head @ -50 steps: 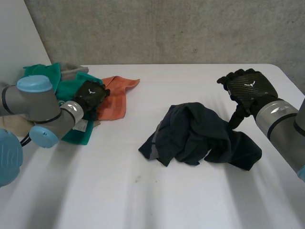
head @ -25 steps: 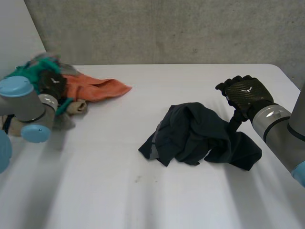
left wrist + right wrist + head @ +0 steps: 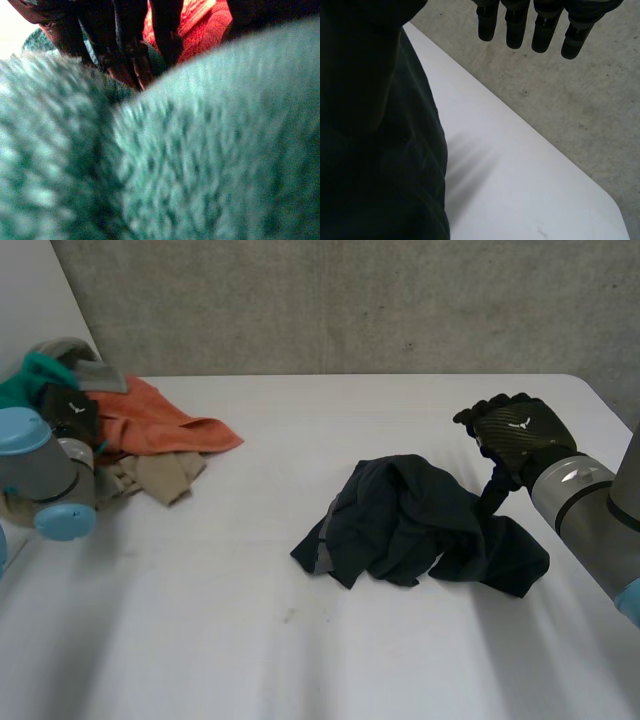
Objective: Fold the laundry.
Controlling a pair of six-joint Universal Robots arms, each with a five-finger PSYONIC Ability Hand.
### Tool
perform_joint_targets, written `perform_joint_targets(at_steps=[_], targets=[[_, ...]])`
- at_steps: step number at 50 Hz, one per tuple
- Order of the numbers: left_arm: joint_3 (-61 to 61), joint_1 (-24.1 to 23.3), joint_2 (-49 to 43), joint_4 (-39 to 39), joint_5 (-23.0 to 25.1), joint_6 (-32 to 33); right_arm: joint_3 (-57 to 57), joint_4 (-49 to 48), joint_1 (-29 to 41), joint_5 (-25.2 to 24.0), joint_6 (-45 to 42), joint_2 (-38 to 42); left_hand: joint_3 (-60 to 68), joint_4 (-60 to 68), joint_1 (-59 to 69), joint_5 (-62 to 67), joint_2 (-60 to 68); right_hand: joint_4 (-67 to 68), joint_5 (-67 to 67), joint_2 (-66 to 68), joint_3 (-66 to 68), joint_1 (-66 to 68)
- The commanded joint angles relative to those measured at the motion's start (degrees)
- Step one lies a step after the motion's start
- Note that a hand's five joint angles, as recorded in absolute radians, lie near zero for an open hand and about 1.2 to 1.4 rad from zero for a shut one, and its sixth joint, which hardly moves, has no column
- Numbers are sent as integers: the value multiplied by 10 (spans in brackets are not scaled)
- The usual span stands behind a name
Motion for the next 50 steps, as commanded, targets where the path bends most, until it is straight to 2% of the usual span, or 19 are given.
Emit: perform_joint_targets(at_steps=[1, 6, 10, 14, 15, 18, 19, 23, 26, 32, 38, 40, 42, 44, 45, 50], targets=[[-99, -43, 110, -6, 25, -39, -7, 2, -7, -4, -1, -19, -393, -388, -372, -387, -380, -23, -28, -19, -19, -33], [-165, -81, 201, -13, 27, -92, -13, 6, -7, -8, 1, -48, -403, -398, -382, -397, -390, -23, -28, -19, -19, -33], [-225, -117, 275, -56, 35, -154, -14, 7, -9, -9, 0, -67, -393, -388, -372, -387, -380, -23, -28, -19, -19, -33], [-268, -166, 332, -118, 65, -220, -20, 13, -10, -9, -5, -75, -393, -388, -372, -387, -380, -23, -28, -19, -19, -33], [-281, -191, 346, -139, 78, -254, -22, 16, -10, -9, -8, -75, -391, -386, -370, -386, -378, -23, -28, -19, -19, -33], [-294, -228, 355, -165, 92, -309, -25, 30, -10, -9, -17, -76, -391, -386, -370, -386, -378, -23, -28, -19, -19, -33], [-298, -259, 356, -179, 99, -352, -25, 35, -9, -9, -20, -76, -390, -385, -368, -384, -377, -23, -28, -19, -19, -33], [-296, -321, 349, -187, 104, -428, -21, 66, -8, -9, -31, -75, -383, -378, -362, -377, -370, -23, -28, -19, -19, -33], [-284, -349, 320, -182, 102, -470, -13, 77, -10, -9, -31, -75, -370, -365, -348, -364, -357, -23, -28, -19, -19, -33], [-200, -386, 202, -174, 90, -481, 26, 74, -25, -11, -34, -77, -309, -304, -288, -303, -296, -23, -28, -19, -19, -33], [-119, -405, 104, -183, 46, -454, 63, 66, -43, -24, -35, -84, -212, -207, -190, -206, -198, -23, -28, -19, -19, -33], [-106, -406, 87, -183, 34, -439, 77, 56, -50, -34, -35, -85, -148, -143, -126, -142, -135, -23, -28, -19, -19, -33], [-97, -408, 72, -181, 16, -416, 84, 50, -57, -39, -35, -85, -24, -18, -2, -18, -10, -23, -28, -19, -19, -33], [-94, -409, 69, -180, 8, -400, 91, 44, -68, -43, -35, -85, 144, 149, 166, 150, 157, -23, -28, -19, -19, -33], [-93, -409, 69, -180, 0, -387, 92, 43, -70, -44, -35, -85, 295, 300, 316, 301, 308, -23, -28, -19, -19, -33], [-89, -403, 90, -171, -25, -366, 89, 41, -72, -45, -35, -87, 296, 301, 318, 302, 309, -23, -28, -19, -19, -33]])
